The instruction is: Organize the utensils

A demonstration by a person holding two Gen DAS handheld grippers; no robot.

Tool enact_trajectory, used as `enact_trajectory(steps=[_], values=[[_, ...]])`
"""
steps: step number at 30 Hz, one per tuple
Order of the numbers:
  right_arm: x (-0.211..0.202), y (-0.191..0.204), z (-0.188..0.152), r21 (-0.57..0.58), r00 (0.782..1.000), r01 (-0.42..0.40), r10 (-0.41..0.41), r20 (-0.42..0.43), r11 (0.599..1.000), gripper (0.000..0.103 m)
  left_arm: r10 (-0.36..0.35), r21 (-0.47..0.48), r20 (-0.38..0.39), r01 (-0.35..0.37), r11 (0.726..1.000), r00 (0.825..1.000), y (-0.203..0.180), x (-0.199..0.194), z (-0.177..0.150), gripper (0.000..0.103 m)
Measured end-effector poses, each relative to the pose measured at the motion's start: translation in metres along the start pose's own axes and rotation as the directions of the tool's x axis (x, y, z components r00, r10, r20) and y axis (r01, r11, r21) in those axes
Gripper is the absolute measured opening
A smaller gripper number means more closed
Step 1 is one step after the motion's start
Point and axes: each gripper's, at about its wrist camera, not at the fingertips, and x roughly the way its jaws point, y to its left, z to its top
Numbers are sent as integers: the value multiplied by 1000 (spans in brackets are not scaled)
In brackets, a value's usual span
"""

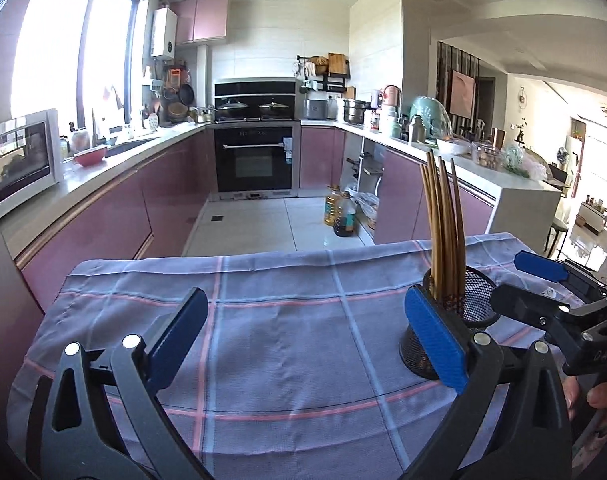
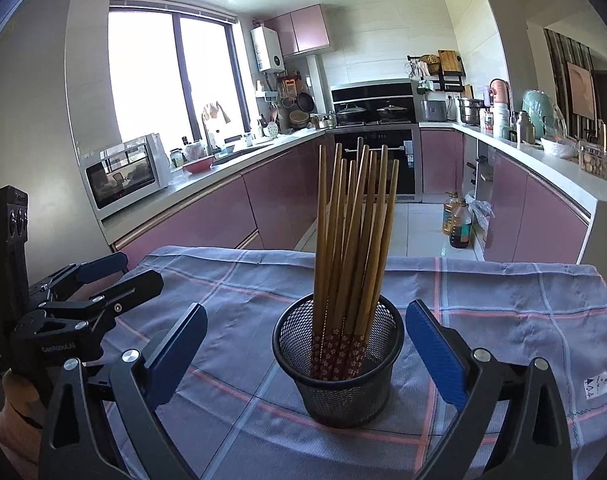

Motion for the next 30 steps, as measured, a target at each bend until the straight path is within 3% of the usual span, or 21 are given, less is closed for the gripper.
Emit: enact_trajectory(steps=[13, 30], values=[[-23, 23, -24, -27, 991, 71, -67, 114, 997, 96, 100, -24, 133, -98, 995, 986, 9, -49, -17, 97], [-38, 40, -36, -25, 965, 179, -170, 202, 984, 96, 131, -62, 203, -121, 991, 970, 13, -80, -28, 97]])
